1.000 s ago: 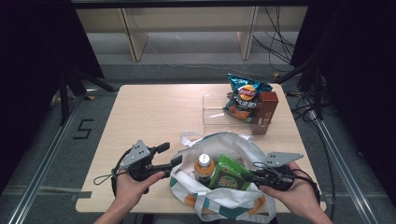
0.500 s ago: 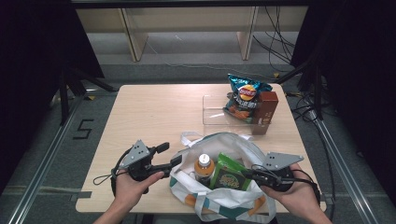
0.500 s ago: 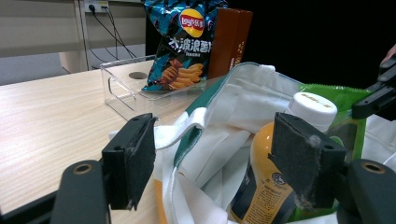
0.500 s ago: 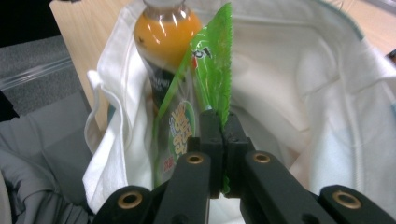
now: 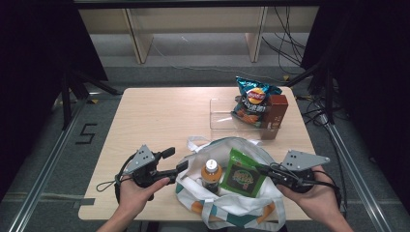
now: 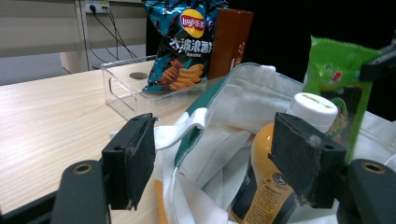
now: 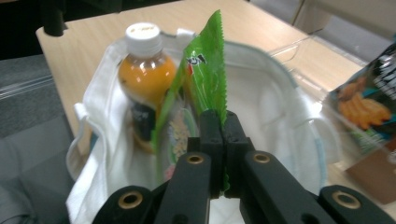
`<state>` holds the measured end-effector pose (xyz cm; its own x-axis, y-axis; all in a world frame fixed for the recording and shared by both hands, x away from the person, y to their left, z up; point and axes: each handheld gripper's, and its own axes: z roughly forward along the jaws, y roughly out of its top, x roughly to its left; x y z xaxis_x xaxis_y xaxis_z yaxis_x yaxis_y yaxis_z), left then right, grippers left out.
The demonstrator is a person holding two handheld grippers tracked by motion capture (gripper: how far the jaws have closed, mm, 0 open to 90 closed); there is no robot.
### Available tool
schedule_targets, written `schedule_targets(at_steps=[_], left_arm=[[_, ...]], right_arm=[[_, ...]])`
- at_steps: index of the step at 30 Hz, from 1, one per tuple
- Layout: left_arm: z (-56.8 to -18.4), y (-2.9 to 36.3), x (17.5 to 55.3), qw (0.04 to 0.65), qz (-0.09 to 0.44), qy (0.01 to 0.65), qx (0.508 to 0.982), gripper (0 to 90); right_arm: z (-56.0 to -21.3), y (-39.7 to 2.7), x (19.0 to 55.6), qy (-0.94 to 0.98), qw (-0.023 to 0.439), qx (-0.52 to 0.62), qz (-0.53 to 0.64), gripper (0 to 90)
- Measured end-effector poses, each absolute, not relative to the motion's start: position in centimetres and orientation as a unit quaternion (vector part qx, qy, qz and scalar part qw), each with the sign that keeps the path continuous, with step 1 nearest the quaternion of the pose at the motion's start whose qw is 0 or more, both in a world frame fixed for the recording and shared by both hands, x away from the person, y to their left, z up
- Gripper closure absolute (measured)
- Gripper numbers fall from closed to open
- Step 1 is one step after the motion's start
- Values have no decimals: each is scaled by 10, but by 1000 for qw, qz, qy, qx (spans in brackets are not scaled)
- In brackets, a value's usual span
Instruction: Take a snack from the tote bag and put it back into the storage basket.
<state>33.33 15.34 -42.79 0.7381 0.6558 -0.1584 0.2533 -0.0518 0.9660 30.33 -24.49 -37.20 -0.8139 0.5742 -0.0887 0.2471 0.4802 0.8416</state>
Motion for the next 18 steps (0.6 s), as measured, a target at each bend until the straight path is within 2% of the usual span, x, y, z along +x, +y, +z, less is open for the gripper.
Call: schedule_targets(at_steps=[18], left_arm=[[-428, 154, 334, 614, 166, 317, 703, 302]], right_arm=[[-346, -249, 312, 819, 224, 239, 470, 900]])
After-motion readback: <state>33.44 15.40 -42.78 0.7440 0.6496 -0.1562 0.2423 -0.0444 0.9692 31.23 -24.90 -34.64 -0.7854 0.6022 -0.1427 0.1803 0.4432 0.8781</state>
